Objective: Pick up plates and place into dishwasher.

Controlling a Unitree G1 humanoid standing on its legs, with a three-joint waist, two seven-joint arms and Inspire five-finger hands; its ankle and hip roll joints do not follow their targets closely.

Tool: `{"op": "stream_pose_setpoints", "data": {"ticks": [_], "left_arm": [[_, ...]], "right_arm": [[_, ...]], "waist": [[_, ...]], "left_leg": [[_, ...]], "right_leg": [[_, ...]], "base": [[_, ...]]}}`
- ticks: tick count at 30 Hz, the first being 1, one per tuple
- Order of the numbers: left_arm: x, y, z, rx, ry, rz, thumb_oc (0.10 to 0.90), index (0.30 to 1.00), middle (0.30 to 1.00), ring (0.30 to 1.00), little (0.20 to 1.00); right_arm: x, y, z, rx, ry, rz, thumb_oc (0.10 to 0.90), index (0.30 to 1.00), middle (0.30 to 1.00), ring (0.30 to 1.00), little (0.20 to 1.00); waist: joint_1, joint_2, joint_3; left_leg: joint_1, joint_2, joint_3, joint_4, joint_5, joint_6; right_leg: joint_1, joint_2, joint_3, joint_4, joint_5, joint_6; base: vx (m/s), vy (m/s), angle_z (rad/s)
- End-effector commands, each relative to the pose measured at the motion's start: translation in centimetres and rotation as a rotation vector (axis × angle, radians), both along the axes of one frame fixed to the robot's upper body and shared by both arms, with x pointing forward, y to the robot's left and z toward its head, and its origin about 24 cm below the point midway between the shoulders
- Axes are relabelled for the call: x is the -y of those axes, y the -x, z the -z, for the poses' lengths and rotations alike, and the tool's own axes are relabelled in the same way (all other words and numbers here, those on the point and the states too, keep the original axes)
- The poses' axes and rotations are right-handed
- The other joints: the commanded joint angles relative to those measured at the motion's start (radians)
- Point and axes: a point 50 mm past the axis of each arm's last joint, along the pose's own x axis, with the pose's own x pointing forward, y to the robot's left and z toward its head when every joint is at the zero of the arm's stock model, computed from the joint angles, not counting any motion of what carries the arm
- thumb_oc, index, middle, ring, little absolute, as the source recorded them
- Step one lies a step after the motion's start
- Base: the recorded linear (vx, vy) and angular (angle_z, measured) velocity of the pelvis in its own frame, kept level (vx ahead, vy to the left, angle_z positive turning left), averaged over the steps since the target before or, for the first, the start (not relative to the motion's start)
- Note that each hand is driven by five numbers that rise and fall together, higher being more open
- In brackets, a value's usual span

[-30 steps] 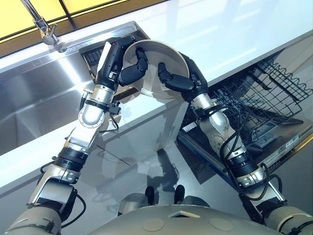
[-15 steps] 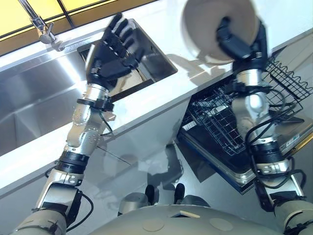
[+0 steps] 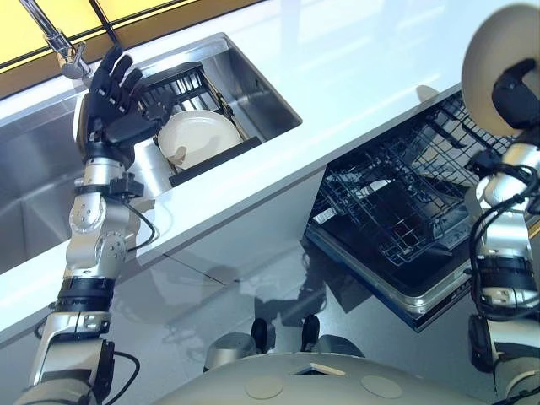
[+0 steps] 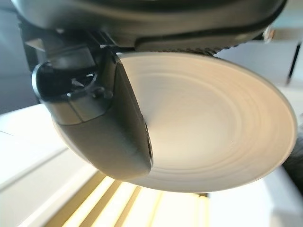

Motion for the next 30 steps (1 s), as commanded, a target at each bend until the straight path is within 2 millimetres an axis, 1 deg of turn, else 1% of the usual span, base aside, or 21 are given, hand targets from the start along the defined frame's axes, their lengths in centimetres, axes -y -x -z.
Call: {"op": "stream_pose_setpoints", "data": {"ticks": [1,4,7,10,12,15,18,20,22,25,30], "left_arm": [[-2.0,1.3,-4.9,0.252,-0.151,-0.087,0.8,0.9,0.9,0.9,0.9],[-2.1,1.9,-4.1,0.248,-0.156,-0.117,0.8,0.9,0.9,0.9,0.9],[-2.2,2.3,-3.5,0.239,-0.131,-0.129,0.8,0.9,0.9,0.9,0.9],[-2.0,2.3,-3.1,0.229,-0.1,-0.128,0.8,0.9,0.9,0.9,0.9],[-1.8,2.3,-2.9,0.225,-0.094,-0.125,0.8,0.9,0.9,0.9,0.9],[-1.4,2.0,-2.8,0.218,-0.088,-0.11,0.8,0.9,0.9,0.9,0.9],[-1.1,1.6,-2.8,0.216,-0.083,-0.086,0.8,0.9,0.9,0.9,0.9],[-0.9,1.4,-3.3,0.228,-0.086,-0.071,0.8,0.9,0.9,0.9,0.9],[-0.9,1.4,-3.7,0.239,-0.091,-0.057,0.8,0.9,0.9,0.9,0.9],[-1.1,1.4,-4.4,0.258,-0.099,-0.038,0.8,0.9,0.9,0.9,0.9],[-0.9,1.3,-5.6,0.304,-0.11,-0.012,0.8,0.9,0.9,0.9,0.9]], "right_arm": [[0.5,1.2,-4.6,0.134,0.233,-0.054,0.1,0.3,0.3,0.3,0.2],[0.3,1.7,-2.9,0.076,0.248,-0.076,0.1,0.3,0.3,0.3,0.2],[0.4,1.7,-1.5,0.019,0.238,-0.084,0.1,0.3,0.3,0.3,0.2],[0.3,1.2,-0.7,-0.038,0.257,-0.077,0.1,0.3,0.3,0.3,0.2],[0.5,0.9,-0.5,-0.058,0.259,-0.064,0.1,0.3,0.3,0.3,0.2],[0.8,0.0,-0.9,-0.091,0.286,-0.023,0.1,0.3,0.3,0.3,0.2],[1.7,-1.2,-1.8,-0.142,0.294,0.036,0.1,0.3,0.3,0.3,0.2],[2.4,-1.9,-2.3,-0.16,0.256,0.072,0.1,0.3,0.3,0.3,0.2],[3.1,-2.4,-2.4,-0.204,0.249,0.11,0.1,0.3,0.3,0.3,0.2],[3.9,-3.0,-3.2,-0.252,0.234,0.142,0.1,0.3,0.3,0.3,0.2],[4.9,-3.9,-3.7,-0.407,0.253,0.174,0.1,0.3,0.3,0.3,0.2]], "waist": [[-0.01,0.008,-0.08],[-0.013,0.017,-0.062],[-0.01,0.022,-0.05],[-0.002,0.028,-0.042],[0.006,0.032,-0.035],[0.022,0.041,-0.022],[0.038,0.054,-0.004],[0.05,0.061,0.012],[0.062,0.065,0.029],[0.074,0.069,0.053],[0.089,0.076,0.098]], "left_leg": [[-0.034,-0.03,0.033,0.061,-0.089,-0.015],[-0.044,-0.03,0.032,0.069,-0.087,-0.018],[-0.051,-0.032,0.028,0.072,-0.083,-0.025],[-0.064,-0.032,0.025,0.083,-0.078,-0.035],[-0.077,-0.032,0.019,0.094,-0.075,-0.042],[-0.101,-0.035,0.011,0.119,-0.071,-0.052],[-0.132,-0.035,0.003,0.14,-0.062,-0.062],[-0.15,-0.035,-0.001,0.149,-0.058,-0.067],[-0.17,-0.035,-0.006,0.16,-0.055,-0.071],[-0.197,-0.034,-0.015,0.168,-0.05,-0.071],[-0.244,-0.034,-0.024,0.176,-0.039,-0.069]], "right_leg": [[-0.011,0.004,-0.001,0.209,-0.23,0.034],[-0.023,0.001,-0.001,0.222,-0.234,0.03],[-0.022,-0.002,-0.006,0.219,-0.233,0.028],[-0.024,-0.008,-0.016,0.22,-0.234,0.025],[-0.026,-0.012,-0.024,0.225,-0.235,0.023],[-0.035,-0.019,-0.036,0.237,-0.238,0.017],[-0.054,-0.026,-0.046,0.256,-0.242,0.01],[-0.068,-0.028,-0.051,0.267,-0.245,0.006],[-0.085,-0.031,-0.057,0.279,-0.246,0.003],[-0.117,-0.033,-0.06,0.298,-0.247,-0.001],[-0.184,-0.036,-0.062,0.339,-0.249,-0.007]], "base": [[0.04,0.008,-0.01],[0.02,0.005,-0.02],[0.0,0.0,0.0],[0.03,-0.002,0.04],[0.03,-0.001,0.08],[0.02,0.007,0.14],[0.0,0.022,0.19],[-0.02,0.015,0.13],[-0.03,-0.002,0.2],[-0.06,-0.009,0.22],[-0.08,0.001,0.12]]}}
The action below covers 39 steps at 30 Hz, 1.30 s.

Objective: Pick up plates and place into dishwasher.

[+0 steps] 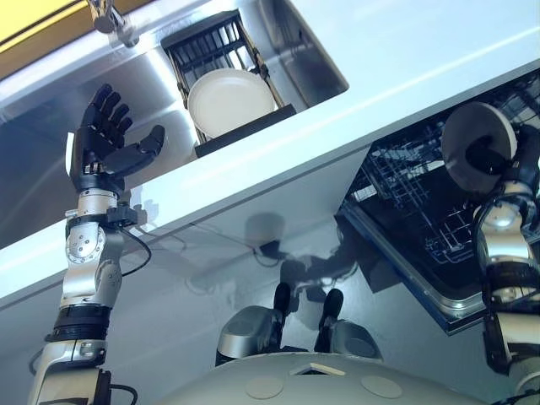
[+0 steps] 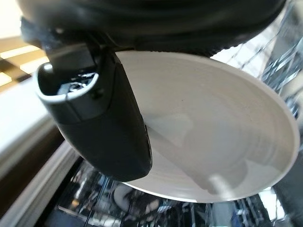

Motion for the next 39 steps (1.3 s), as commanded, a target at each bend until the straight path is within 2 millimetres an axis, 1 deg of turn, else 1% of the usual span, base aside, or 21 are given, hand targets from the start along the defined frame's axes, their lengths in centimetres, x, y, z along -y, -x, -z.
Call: {"op": "stream_pose_setpoints", "data": {"ticks": [1,4,6,7,8,9,10,12,17,21,23,26,30,39], "left_arm": [[-0.1,-0.3,-7.5,0.338,-0.102,0.044,0.8,0.9,0.9,0.9,0.9],[0.1,-0.2,-8.0,0.363,-0.103,0.06,0.8,0.9,0.9,0.9,0.9],[0.5,-0.3,-8.4,0.381,-0.105,0.074,0.8,0.9,0.9,0.9,0.9],[0.6,-0.3,-8.5,0.385,-0.11,0.08,0.8,0.9,0.9,0.9,0.9],[0.8,-0.4,-8.6,0.389,-0.117,0.085,0.8,0.9,0.9,0.9,0.9],[0.9,-0.4,-8.7,0.392,-0.115,0.092,0.8,0.9,0.9,0.9,0.9],[1.0,-0.4,-8.8,0.394,-0.116,0.095,0.8,0.9,0.9,0.9,0.9],[1.1,-0.4,-9.0,0.398,-0.114,0.104,0.8,0.9,0.9,0.9,0.9],[1.3,-0.4,-8.8,0.398,-0.117,0.114,0.8,0.9,0.9,0.9,0.9],[1.5,-0.5,-8.4,0.386,-0.118,0.122,0.8,0.9,0.9,0.9,0.9],[1.6,-0.6,-8.2,0.376,-0.116,0.122,0.8,0.9,0.9,0.9,0.9],[1.7,-0.6,-7.7,0.361,-0.114,0.119,0.8,0.9,0.9,0.9,0.9],[1.9,-0.9,-7.3,0.342,-0.109,0.119,0.8,0.9,0.9,0.9,0.9],[2.3,-1.1,-6.6,0.305,-0.112,0.127,0.8,0.9,0.9,0.9,0.9]], "right_arm": [[2.5,-0.3,-6.9,0.051,0.193,0.053,0.1,0.3,0.3,0.3,0.2],[2.8,-0.6,-6.6,-0.042,0.211,0.077,0.1,0.3,0.3,0.3,0.2],[3.3,-0.6,-6.2,-0.093,0.192,0.096,0.1,0.3,0.3,0.3,0.2],[3.4,-0.6,-5.9,-0.112,0.184,0.099,0.202,0.387,0.387,0.387,0.302],[3.5,-0.5,-5.5,-0.134,0.178,0.104,0.388,0.547,0.547,0.547,0.488],[3.6,-0.5,-5.2,-0.149,0.174,0.103,0.443,0.594,0.594,0.594,0.543],[3.5,-0.6,-5.0,-0.158,0.17,0.098,0.8,0.9,0.9,0.9,0.9],[3.2,-0.7,-4.7,-0.159,0.17,0.079,0.8,0.9,0.9,0.9,0.9],[1.0,-1.4,-3.7,-0.087,0.149,0.004,0.8,0.9,0.9,0.9,0.9],[-0.5,-1.7,-4.0,0.008,0.138,-0.041,0.8,0.9,0.9,0.9,0.9],[-1.4,-1.8,-4.5,0.09,0.105,-0.076,0.8,0.9,0.9,0.9,0.9],[-2.2,-1.6,-4.4,0.154,0.056,-0.111,0.8,0.9,0.9,0.9,0.9],[-2.8,-1.1,-3.9,0.191,0.045,-0.127,0.8,0.9,0.9,0.9,0.9],[-2.5,-0.1,-2.8,0.179,0.055,-0.102,0.8,0.9,0.9,0.9,0.9]], "waist": [[0.022,-0.022,-0.027],[0.03,-0.023,-0.006],[0.034,-0.024,0.009],[0.036,-0.026,0.013],[0.037,-0.027,0.018],[0.039,-0.028,0.021],[0.039,-0.029,0.024],[0.04,-0.033,0.028],[0.032,-0.048,0.026],[0.025,-0.056,0.015],[0.017,-0.061,0.002],[0.006,-0.068,-0.013],[-0.005,-0.077,-0.035],[-0.017,-0.094,-0.087]], "left_leg": [[-0.094,-0.017,0.013,0.079,-0.037,-0.066],[-0.125,-0.019,0.011,0.093,-0.032,-0.061],[-0.148,-0.019,0.008,0.104,-0.028,-0.057],[-0.157,-0.019,0.007,0.108,-0.026,-0.055],[-0.162,-0.019,0.006,0.109,-0.026,-0.053],[-0.165,-0.019,0.006,0.11,-0.025,-0.051],[-0.167,-0.02,0.005,0.111,-0.025,-0.05],[-0.166,-0.021,0.005,0.111,-0.025,-0.046],[-0.149,-0.022,0.008,0.108,-0.033,-0.039],[-0.124,-0.023,0.012,0.101,-0.04,-0.036],[-0.107,-0.023,0.015,0.095,-0.045,-0.034],[-0.081,-0.023,0.022,0.081,-0.052,-0.032],[-0.049,-0.023,0.031,0.063,-0.058,-0.03],[0.002,-0.023,0.052,0.038,-0.07,-0.025]], "right_leg": [[-0.121,-0.016,0.029,0.333,-0.249,-0.005],[-0.164,-0.016,0.032,0.367,-0.25,-0.008],[-0.192,-0.016,0.037,0.389,-0.249,-0.01],[-0.203,-0.015,0.038,0.396,-0.248,-0.011],[-0.211,-0.014,0.038,0.402,-0.247,-0.011],[-0.215,-0.014,0.04,0.406,-0.247,-0.011],[-0.217,-0.014,0.041,0.407,-0.246,-0.01],[-0.218,-0.012,0.045,0.406,-0.243,-0.01],[-0.201,-0.011,0.052,0.394,-0.236,-0.004],[-0.173,-0.009,0.056,0.374,-0.231,0.001],[-0.153,-0.008,0.062,0.36,-0.23,0.005],[-0.124,-0.004,0.068,0.334,-0.227,0.011],[-0.089,0.0,0.073,0.302,-0.222,0.018],[-0.033,0.002,0.075,0.25,-0.21,0.032]], "base": [[-0.08,-0.002,0.09],[-0.08,-0.011,0.13],[-0.09,-0.019,0.06],[-0.07,-0.023,0.07],[-0.05,-0.027,0.14],[-0.03,-0.025,0.16],[-0.03,-0.023,0.12],[-0.01,-0.009,0.03],[0.0,0.0,0.0],[0.02,0.005,-0.05],[0.05,0.022,-0.03],[0.04,0.027,-0.06],[0.03,0.018,-0.08],[0.01,0.013,-0.05]]}}
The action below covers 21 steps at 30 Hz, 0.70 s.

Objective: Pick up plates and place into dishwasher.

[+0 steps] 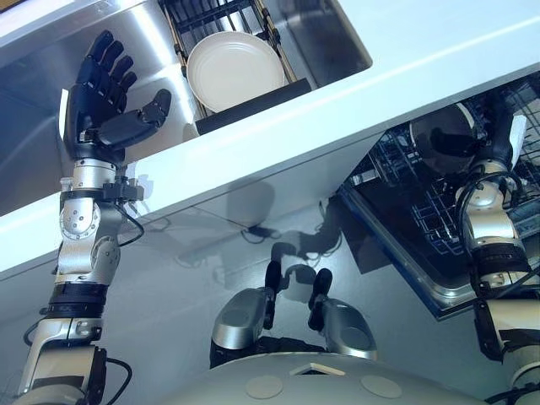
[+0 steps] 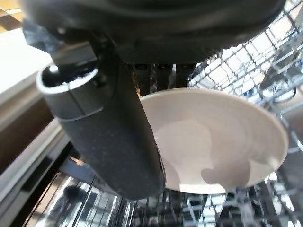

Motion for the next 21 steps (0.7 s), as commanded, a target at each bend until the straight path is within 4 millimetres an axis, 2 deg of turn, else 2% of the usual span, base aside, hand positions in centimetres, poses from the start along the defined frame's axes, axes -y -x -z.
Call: {"op": "stream_pose_setpoints", "data": {"ticks": [1,5,9,14,18,21], "left_arm": [[0.7,0.6,-2.6,0.147,-0.052,0.021,0.8,0.9,0.9,0.9,0.9],[0.7,0.6,-2.4,0.133,-0.061,0.02,0.8,0.9,0.9,0.9,0.9],[0.5,0.6,-2.3,0.122,-0.071,0.02,0.8,0.9,0.9,0.9,0.9],[0.4,0.6,-2.5,0.113,-0.134,-0.007,0.8,0.9,0.9,0.9,0.9],[-0.5,0.5,-2.5,0.093,-0.208,-0.098,0.8,0.9,0.9,0.9,0.9],[-1.2,0.5,-2.7,0.082,-0.249,-0.163,0.8,0.9,0.9,0.9,0.9]], "right_arm": [[0.3,0.8,-2.7,0.166,0.094,0.001,0.8,0.9,0.9,0.9,0.9],[0.6,1.1,-2.3,0.149,0.076,0.0,0.8,0.9,0.9,0.9,0.9],[0.3,1.3,-2.6,0.184,0.034,-0.042,0.8,0.9,0.9,0.9,0.9],[-1.9,1.8,-4.4,0.355,-0.058,-0.206,0.8,0.9,0.9,0.9,0.9],[-3.4,3.2,-5.0,0.506,-0.152,-0.342,0.8,0.9,0.9,0.9,0.9],[-4.3,4.0,-4.8,0.555,-0.208,-0.441,0.8,0.9,0.9,0.9,0.9]], "waist": [[-0.014,-0.031,-0.185],[-0.016,-0.034,-0.209],[-0.023,-0.037,-0.229],[-0.043,-0.043,-0.251],[-0.068,-0.044,-0.27],[-0.081,-0.044,-0.279]], "left_leg": [[-0.042,-0.024,0.019,0.037,-0.075,-0.032],[-0.02,-0.024,0.027,0.021,-0.078,-0.03],[-0.002,-0.021,0.036,0.007,-0.081,-0.027],[0.015,-0.02,0.05,-0.009,-0.085,-0.019],[0.026,-0.021,0.072,-0.008,-0.097,-0.011],[0.029,-0.023,0.085,-0.001,-0.104,-0.006]], "right_leg": [[-0.019,0.015,0.011,0.129,-0.152,0.029],[0.003,0.015,0.01,0.111,-0.149,0.034],[0.018,0.016,0.011,0.1,-0.151,0.037],[0.027,0.019,0.018,0.09,-0.151,0.044],[0.03,0.022,0.033,0.084,-0.152,0.051],[0.032,0.022,0.042,0.078,-0.149,0.055]], "base": [[0.01,0.017,-0.09],[0.01,0.025,-0.11],[-0.01,0.035,-0.05],[-0.08,0.038,-0.03],[-0.09,0.053,-0.13],[-0.08,0.063,-0.17]]}}
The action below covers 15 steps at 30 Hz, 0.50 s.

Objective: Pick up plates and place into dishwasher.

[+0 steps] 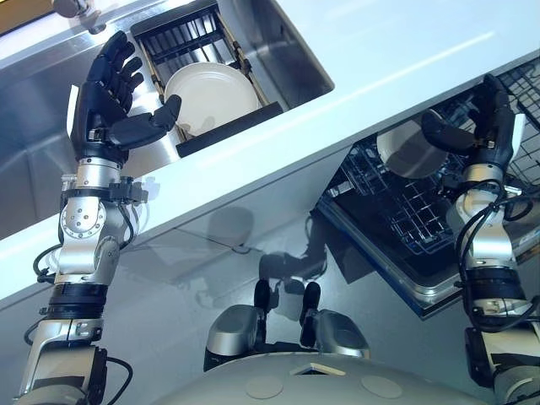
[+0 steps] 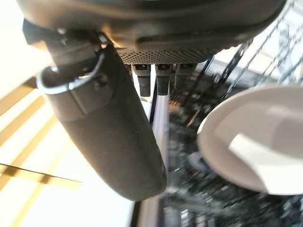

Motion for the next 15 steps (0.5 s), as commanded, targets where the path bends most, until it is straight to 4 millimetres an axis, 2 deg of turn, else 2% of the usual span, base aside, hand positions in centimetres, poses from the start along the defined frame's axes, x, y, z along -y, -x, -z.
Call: {"op": "stream_pose_setpoints", "data": {"ticks": [1,2,3,6,10,15], "left_arm": [[-2.2,0.6,-2.3,0.101,-0.126,-0.145,0.8,0.9,0.9,0.9,0.9],[-2.3,0.6,-2.2,0.095,-0.146,-0.167,0.8,0.9,0.9,0.9,0.9],[-3.1,0.7,-2.3,0.08,-0.183,-0.213,0.8,0.9,0.9,0.9,0.9],[-4.6,0.8,-2.7,0.043,-0.261,-0.292,0.8,0.9,0.9,0.9,0.9],[-6.5,0.8,-3.4,-0.021,-0.335,-0.349,0.8,0.9,0.9,0.9,0.9],[-8.7,0.9,-3.7,-0.109,-0.443,-0.423,0.8,0.9,0.9,0.9,0.9]], "right_arm": [[-0.4,1.9,-3.3,0.267,-0.004,-0.169,0.8,0.9,0.9,0.9,0.9],[-0.6,2.1,-2.9,0.267,-0.032,-0.206,0.8,0.9,0.9,0.9,0.9],[-1.4,2.4,-1.9,0.253,-0.112,-0.314,0.8,0.9,0.9,0.9,0.9],[-3.2,3.0,0.4,0.168,-0.165,-0.488,0.8,0.9,0.9,0.9,0.9],[-5.2,3.7,3.0,0.056,-0.224,-0.626,0.8,0.9,0.9,0.9,0.9],[-7.0,4.2,4.1,-0.021,-0.192,-0.755,0.8,0.9,0.9,0.9,0.9]], "waist": [[-0.04,0.0,-0.222],[-0.042,0.0,-0.225],[-0.054,0.004,-0.232],[-0.073,0.012,-0.245],[-0.093,0.022,-0.255],[-0.107,0.036,-0.248]], "left_leg": [[-0.047,-0.031,0.03,0.067,-0.107,-0.005],[-0.046,-0.031,0.035,0.068,-0.108,-0.004],[-0.043,-0.032,0.044,0.067,-0.109,-0.003],[-0.037,-0.032,0.06,0.054,-0.104,-0.001],[-0.035,-0.035,0.077,0.045,-0.103,0.006],[-0.041,-0.045,0.1,0.069,-0.122,0.02]], "right_leg": [[-0.012,0.005,-0.009,0.126,-0.163,0.051],[-0.012,0.005,-0.006,0.124,-0.162,0.052],[-0.011,0.006,0.0,0.12,-0.158,0.056],[-0.013,0.005,0.009,0.114,-0.152,0.064],[-0.025,-0.002,0.026,0.12,-0.141,0.078],[-0.037,-0.015,0.048,0.122,-0.136,0.092]], "base": [[-0.07,0.076,-0.2],[-0.07,0.098,-0.18],[-0.05,0.087,-0.16],[-0.03,0.113,-0.21],[0.02,0.136,-0.19],[0.06,0.149,-0.14]]}}
